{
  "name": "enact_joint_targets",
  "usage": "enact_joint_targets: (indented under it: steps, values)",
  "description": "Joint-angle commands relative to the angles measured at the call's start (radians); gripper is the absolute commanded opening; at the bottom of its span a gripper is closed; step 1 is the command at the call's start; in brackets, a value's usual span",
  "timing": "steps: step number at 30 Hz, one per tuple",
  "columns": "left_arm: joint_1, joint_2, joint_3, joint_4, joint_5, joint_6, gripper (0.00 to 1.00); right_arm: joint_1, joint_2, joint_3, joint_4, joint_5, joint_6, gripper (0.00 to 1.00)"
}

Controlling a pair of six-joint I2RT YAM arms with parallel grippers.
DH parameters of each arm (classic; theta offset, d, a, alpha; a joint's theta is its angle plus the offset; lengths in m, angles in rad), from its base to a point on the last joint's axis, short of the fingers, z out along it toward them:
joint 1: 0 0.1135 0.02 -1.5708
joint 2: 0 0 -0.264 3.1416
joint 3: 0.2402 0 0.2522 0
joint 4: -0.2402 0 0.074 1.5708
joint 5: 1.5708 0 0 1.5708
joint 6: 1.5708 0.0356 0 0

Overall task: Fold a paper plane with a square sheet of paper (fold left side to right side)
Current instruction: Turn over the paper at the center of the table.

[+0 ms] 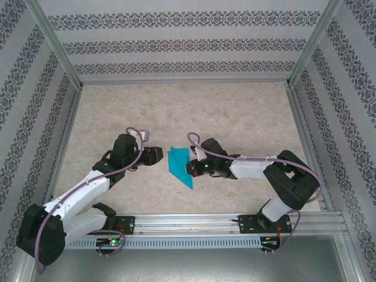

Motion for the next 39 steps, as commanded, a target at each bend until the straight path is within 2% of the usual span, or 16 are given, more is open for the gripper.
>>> enact_joint_targets:
  steps: [1, 4, 8, 14, 22, 32, 34, 39]
  values:
    - [0.035, -0.026, -0.011, 0.141, 0.135, -0.073, 0.49, -0.039, -0.105, -0.037, 0.061, -0.021, -0.033, 0.00]
    - [0.057, -0.020, -0.015, 0.312, 0.274, -0.149, 0.51, -0.100, -0.217, -0.092, 0.124, -0.064, -0.028, 0.00]
    - [0.057, 0.027, 0.010, 0.500, 0.420, -0.244, 0.52, -0.204, -0.366, -0.164, 0.258, -0.184, 0.030, 0.00]
    - [0.021, 0.137, 0.057, 0.746, 0.548, -0.371, 0.55, -0.292, -0.563, -0.204, 0.372, -0.283, 0.132, 0.00]
    - [-0.068, 0.231, 0.151, 0.742, 0.555, -0.325, 0.57, -0.268, -0.641, -0.206, 0.438, -0.316, 0.226, 0.00]
    - [-0.128, 0.331, 0.207, 0.744, 0.532, -0.303, 0.56, -0.189, -0.597, -0.190, 0.444, -0.299, 0.220, 0.00]
    - [-0.133, 0.346, 0.214, 0.753, 0.535, -0.306, 0.54, -0.184, -0.592, -0.190, 0.445, -0.295, 0.217, 0.00]
    - [-0.141, 0.356, 0.223, 0.736, 0.516, -0.292, 0.35, -0.185, -0.595, -0.205, 0.439, -0.268, 0.220, 0.00]
